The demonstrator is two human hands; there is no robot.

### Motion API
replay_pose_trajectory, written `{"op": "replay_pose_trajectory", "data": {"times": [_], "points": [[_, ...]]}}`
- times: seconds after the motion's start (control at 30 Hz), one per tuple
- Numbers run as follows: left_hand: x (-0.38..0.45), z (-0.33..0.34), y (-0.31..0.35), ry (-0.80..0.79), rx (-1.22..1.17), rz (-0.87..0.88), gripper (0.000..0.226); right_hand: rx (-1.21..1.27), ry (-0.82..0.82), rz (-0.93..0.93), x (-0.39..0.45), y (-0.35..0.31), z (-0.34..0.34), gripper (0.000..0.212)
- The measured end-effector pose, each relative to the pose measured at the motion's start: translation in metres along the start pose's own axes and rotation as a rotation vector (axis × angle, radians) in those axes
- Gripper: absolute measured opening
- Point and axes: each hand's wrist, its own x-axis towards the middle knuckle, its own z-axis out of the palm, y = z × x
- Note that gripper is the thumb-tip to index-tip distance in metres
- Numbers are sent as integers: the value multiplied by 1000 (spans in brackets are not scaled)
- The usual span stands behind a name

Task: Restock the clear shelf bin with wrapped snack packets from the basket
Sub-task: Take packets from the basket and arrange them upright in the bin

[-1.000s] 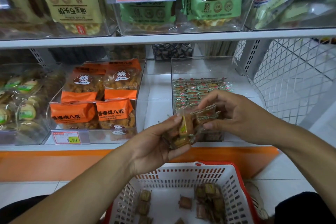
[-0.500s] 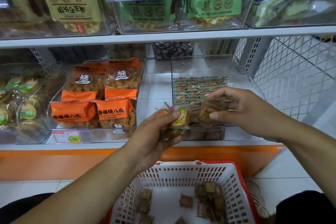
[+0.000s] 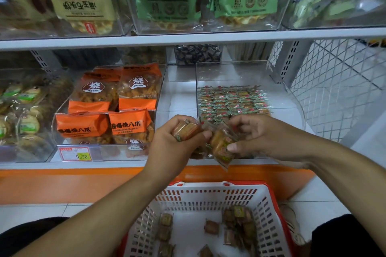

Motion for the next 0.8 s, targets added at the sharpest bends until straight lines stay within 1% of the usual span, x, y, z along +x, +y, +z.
{"op": "replay_pose_trajectory", "data": {"times": [0.1,0.13,0.27,0.37,0.4,0.43,0.47,0.5,0.53,0.57,0.63,0.73,0.8], "points": [[0,1,2,-55,1,-35,27,38,-59,36,0,-1,2,63],[0,2,2,-62,0,-46,27,22,-84,44,0,-2,2,63],[4,13,-1,-42,-43,-101,28,-29,-99,76,-2,-9,-5,48],[13,24,-1,4,-128,-134,22,-19,-95,13,-10,-22,-19,41],[17,27,-1,19,-125,-134,18,-66,-49,-27,-12,-27,-28,39],[22,29,0,25,-134,-132,15,-206,54,-78,-12,-32,-39,37],[25,32,1,18,-158,-133,14,-436,213,-116,-11,-35,-54,35],[28,34,2,-3,-178,-138,14,-716,364,-128,-7,-37,-68,35],[30,37,1,-27,-179,-145,16,-969,449,-119,-1,-36,-78,34],[31,39,1,-51,-163,-153,19,-1141,469,-83,6,-34,-85,32],[32,44,-2,-88,-144,-176,26,-1347,409,36,23,-21,-92,30],[32,48,-7,-135,-142,-221,32,-1560,277,215,43,0,-89,32],[33,48,-8,-152,-155,-241,33,-1691,203,302,52,7,-86,31]]}}
